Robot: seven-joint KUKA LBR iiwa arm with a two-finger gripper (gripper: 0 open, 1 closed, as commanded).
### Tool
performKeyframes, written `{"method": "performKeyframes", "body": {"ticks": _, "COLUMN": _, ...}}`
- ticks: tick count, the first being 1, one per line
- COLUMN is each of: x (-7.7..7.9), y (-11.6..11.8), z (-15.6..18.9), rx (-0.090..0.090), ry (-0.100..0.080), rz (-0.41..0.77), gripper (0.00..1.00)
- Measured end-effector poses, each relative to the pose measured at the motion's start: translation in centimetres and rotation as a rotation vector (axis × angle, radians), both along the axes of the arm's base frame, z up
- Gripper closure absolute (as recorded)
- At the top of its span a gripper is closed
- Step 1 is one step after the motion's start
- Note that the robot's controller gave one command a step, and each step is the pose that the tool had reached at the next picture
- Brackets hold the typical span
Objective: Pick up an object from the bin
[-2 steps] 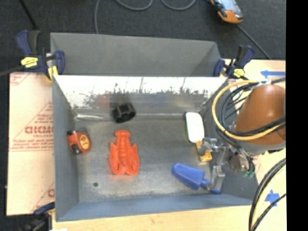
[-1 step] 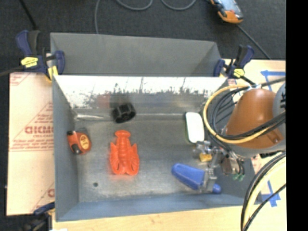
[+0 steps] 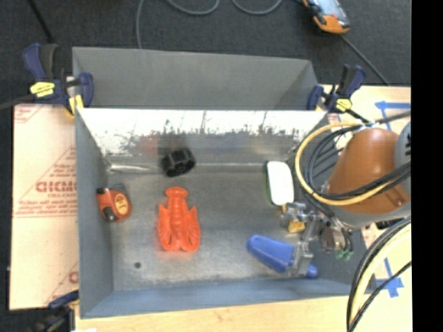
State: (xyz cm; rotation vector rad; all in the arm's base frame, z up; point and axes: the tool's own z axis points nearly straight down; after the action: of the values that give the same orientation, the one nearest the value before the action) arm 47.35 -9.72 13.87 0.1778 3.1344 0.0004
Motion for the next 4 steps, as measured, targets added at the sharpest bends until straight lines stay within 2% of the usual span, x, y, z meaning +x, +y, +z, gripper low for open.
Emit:
{"method": "performKeyframes", "body": {"ticks": 1, "x": 0.6, "y": -0.2, "z": -5.5, "rx": 0.001, "ry": -0.001, "rz": -0.380, "gripper": 0.00}}
{"method": "performKeyframes", "body": {"ticks": 2, "x": 1.2, "y": 0.1, "z": -6.7, "rx": 0.001, "ry": -0.002, "rz": -0.152, "gripper": 1.00}}
{"method": "performKeyframes", "body": {"ticks": 4, "x": 1.1, "y": 0.1, "z": -6.3, "rx": 0.001, "ry": 0.002, "rz": -0.151, "gripper": 1.00}}
